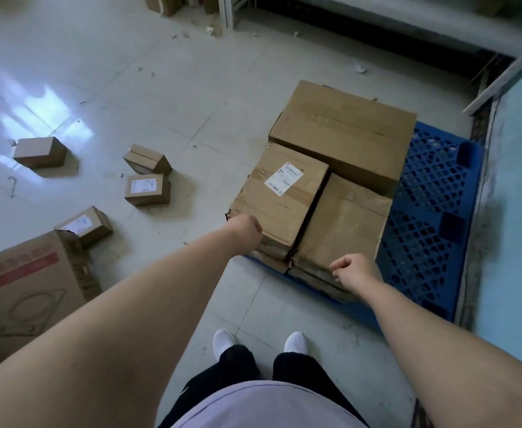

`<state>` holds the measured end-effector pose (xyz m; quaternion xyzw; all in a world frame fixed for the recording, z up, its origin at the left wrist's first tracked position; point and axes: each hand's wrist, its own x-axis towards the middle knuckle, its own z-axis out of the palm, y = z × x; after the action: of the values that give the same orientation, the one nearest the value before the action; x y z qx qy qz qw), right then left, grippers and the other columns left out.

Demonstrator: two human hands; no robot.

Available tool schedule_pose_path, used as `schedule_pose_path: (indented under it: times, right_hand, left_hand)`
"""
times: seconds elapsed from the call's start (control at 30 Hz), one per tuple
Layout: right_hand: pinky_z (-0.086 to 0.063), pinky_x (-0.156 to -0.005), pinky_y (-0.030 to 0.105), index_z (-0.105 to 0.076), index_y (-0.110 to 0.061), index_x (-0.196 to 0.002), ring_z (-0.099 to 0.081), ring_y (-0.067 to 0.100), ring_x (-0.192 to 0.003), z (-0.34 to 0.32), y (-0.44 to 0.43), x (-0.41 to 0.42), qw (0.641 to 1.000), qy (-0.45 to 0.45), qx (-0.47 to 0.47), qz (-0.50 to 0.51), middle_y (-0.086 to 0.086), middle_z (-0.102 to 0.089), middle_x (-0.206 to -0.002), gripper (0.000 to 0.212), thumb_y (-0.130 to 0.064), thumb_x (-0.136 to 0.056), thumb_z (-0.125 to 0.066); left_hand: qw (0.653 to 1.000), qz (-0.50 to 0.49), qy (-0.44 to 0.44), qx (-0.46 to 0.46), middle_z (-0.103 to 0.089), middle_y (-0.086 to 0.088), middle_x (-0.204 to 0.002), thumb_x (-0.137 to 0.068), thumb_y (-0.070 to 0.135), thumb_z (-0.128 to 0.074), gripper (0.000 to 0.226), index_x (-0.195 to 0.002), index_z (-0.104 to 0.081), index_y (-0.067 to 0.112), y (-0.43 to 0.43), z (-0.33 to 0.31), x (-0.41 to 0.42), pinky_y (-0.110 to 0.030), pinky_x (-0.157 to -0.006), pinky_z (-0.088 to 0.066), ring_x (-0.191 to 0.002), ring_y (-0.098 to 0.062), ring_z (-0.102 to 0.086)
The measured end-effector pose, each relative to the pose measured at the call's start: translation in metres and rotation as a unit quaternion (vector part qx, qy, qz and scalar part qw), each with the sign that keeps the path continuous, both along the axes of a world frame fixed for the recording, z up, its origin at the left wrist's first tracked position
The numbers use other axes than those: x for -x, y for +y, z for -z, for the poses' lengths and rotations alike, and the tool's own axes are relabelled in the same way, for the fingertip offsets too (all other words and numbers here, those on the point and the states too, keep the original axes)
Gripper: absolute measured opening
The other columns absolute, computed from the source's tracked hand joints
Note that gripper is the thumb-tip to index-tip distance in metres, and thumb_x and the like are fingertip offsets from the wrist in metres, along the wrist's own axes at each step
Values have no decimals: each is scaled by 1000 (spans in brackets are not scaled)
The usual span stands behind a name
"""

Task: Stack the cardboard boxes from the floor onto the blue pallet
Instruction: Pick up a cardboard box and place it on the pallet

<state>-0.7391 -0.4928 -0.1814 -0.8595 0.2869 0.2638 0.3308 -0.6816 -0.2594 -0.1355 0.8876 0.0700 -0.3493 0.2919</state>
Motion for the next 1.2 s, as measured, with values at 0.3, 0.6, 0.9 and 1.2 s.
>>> schedule_pose_path:
  times: [0.3,0.6,0.9,1.2]
  right_hand:
    - [-45,-61,18,-71,-7,-96,-62,20,-91,4,15,13,997,-4,-33,63,13,-70,-108,20,2,-93,-53]
    - [-50,-87,30,-69,-24,-88,-61,21,-103,43,-25,-1,987,11,-37,154,1,-68,-112,20,-11,-93,-55]
    - [-45,-98,32,-65,-18,-120,-54,25,-122,145,-122,-56,978,93,-16,188,3,-58,-134,30,-10,-95,-50]
    - [-45,-84,33,-28,-15,-148,-50,30,-123,231,-186,-100,962,131,-22,240,8,-43,-145,62,-12,-93,-57]
  left_hand:
    - [1000,27,4,9,-52,-11,-90,-89,4,-43,15,-87,-56,12,18,-2,-22,-29,-67,-42,-80,-24,-46]
    - [996,72,44,18,-64,-15,-104,-92,9,-49,24,-112,-61,5,-60,41,-44,-35,-80,-53,-95,-29,-62]
    - [993,79,79,-44,-57,-17,-128,-93,13,-52,40,-132,-49,4,-179,168,-86,-38,-90,-53,-114,-34,-59]
    - [987,-6,60,-149,-10,-8,-160,-90,12,-54,77,-153,-10,8,-237,263,-118,-41,-113,-28,-145,-29,-18]
